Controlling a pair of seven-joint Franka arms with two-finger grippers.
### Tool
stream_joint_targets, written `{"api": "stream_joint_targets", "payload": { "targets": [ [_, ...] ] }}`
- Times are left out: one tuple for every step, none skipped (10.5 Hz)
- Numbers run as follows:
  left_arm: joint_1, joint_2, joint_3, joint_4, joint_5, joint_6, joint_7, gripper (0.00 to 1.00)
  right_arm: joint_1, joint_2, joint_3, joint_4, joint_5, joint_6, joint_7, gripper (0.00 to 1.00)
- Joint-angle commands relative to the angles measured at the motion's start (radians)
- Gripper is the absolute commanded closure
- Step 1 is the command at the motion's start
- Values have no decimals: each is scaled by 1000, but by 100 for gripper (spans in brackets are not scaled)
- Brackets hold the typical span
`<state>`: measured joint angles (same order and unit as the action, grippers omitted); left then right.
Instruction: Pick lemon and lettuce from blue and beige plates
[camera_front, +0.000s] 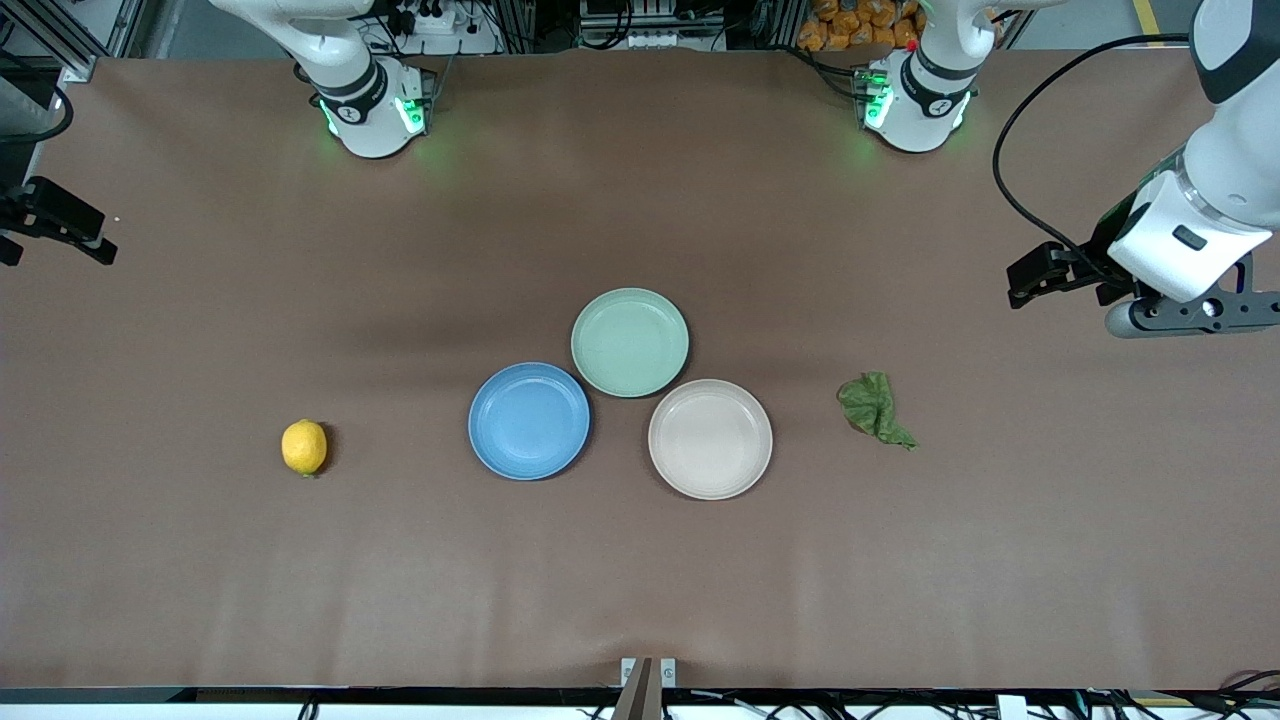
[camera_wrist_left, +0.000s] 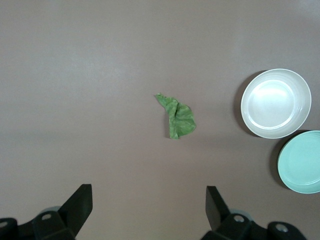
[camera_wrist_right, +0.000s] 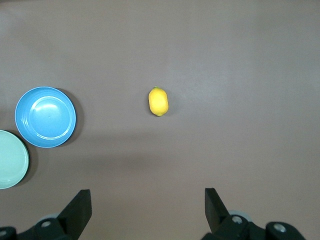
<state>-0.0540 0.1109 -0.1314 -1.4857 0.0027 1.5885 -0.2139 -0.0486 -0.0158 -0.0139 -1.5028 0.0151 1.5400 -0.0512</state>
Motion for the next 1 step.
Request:
{"api": "stream_joint_targets", "payload": {
  "targets": [
    [-1, 1, 2, 16, -21, -2, 30, 0, -2, 8, 2, 24, -9, -17, 13, 0]
  ]
}}
